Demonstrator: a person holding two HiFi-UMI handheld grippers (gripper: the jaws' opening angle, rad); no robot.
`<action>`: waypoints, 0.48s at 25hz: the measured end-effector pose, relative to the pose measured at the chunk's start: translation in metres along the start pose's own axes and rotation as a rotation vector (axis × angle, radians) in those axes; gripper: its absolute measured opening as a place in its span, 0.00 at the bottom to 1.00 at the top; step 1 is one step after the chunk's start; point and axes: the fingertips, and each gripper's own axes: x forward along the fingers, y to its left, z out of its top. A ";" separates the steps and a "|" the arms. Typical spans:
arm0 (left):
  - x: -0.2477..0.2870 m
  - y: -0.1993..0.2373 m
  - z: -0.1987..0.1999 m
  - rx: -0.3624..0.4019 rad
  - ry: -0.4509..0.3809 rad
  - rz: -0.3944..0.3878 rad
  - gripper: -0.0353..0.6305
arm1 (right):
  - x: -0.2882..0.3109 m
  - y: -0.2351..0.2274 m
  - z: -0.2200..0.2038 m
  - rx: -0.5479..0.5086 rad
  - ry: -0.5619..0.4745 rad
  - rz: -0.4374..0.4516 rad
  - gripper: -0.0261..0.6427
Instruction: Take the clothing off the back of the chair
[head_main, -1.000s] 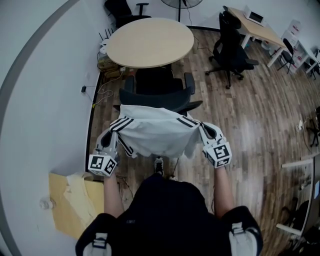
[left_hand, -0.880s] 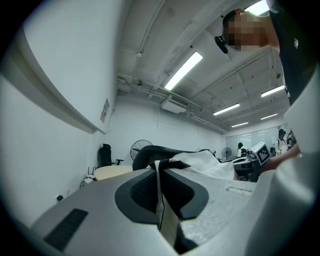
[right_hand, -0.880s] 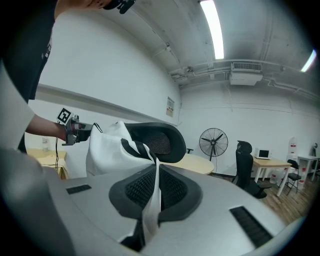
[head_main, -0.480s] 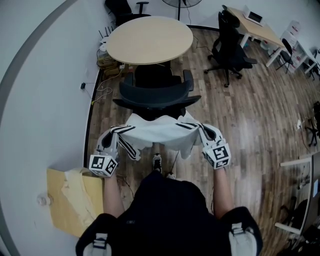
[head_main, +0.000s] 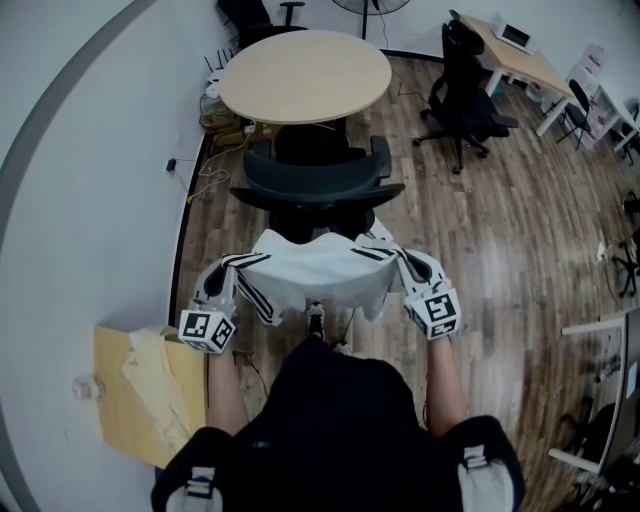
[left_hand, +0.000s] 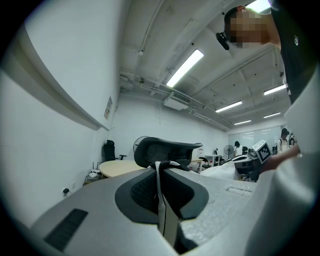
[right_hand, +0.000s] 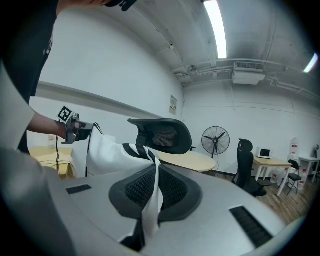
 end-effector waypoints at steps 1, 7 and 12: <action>-0.002 0.000 -0.001 0.002 0.003 0.002 0.07 | 0.000 0.001 -0.003 0.004 0.005 0.003 0.04; -0.016 -0.004 -0.006 0.002 0.012 0.024 0.07 | -0.006 0.008 -0.014 0.011 0.018 0.022 0.04; -0.023 -0.008 -0.011 0.005 0.019 0.031 0.07 | -0.009 0.011 -0.018 0.007 0.023 0.031 0.04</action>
